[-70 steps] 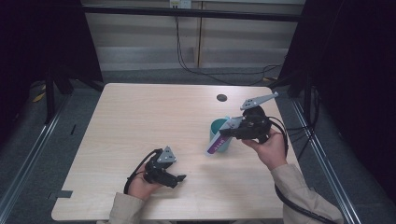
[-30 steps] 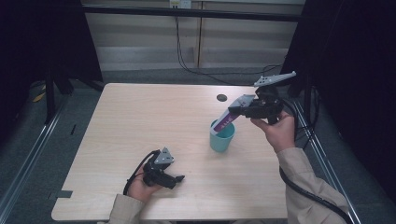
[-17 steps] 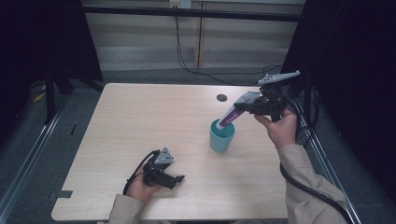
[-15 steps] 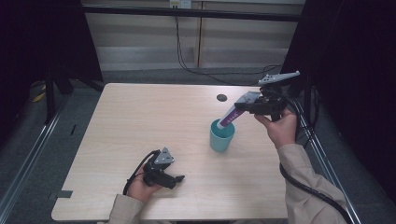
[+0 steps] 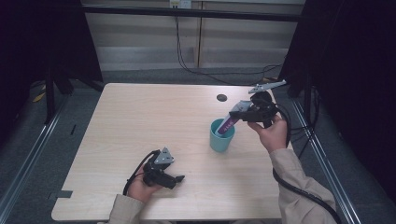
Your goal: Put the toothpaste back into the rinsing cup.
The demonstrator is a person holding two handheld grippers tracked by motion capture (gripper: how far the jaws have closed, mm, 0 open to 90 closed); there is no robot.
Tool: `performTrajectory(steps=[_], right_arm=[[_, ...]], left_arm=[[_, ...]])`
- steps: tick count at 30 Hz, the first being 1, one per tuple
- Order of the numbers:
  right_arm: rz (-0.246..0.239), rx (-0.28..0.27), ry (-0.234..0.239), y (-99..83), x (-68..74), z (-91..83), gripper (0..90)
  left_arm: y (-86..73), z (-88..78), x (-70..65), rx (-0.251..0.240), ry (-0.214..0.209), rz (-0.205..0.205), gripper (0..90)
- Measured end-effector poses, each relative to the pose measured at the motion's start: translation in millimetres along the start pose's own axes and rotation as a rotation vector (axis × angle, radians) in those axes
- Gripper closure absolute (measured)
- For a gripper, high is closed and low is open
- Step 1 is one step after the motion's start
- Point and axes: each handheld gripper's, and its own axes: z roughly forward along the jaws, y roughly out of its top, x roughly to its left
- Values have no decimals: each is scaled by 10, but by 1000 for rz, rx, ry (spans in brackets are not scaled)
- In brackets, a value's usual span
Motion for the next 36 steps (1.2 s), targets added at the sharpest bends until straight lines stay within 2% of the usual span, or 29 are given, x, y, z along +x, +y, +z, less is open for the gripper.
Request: performTrajectory(steps=[3,23,36], right_arm=[[3,18,-1,-64,-9,90,763],[-6,71,-11,-216,24,375,761],[-16,71,-10,-241,21,429,759]], left_arm=[[0,0,0,0,0,0,157],[-2,1,-3,-2,-6,-2,163],[-2,-2,-2,0,-7,2,166]])
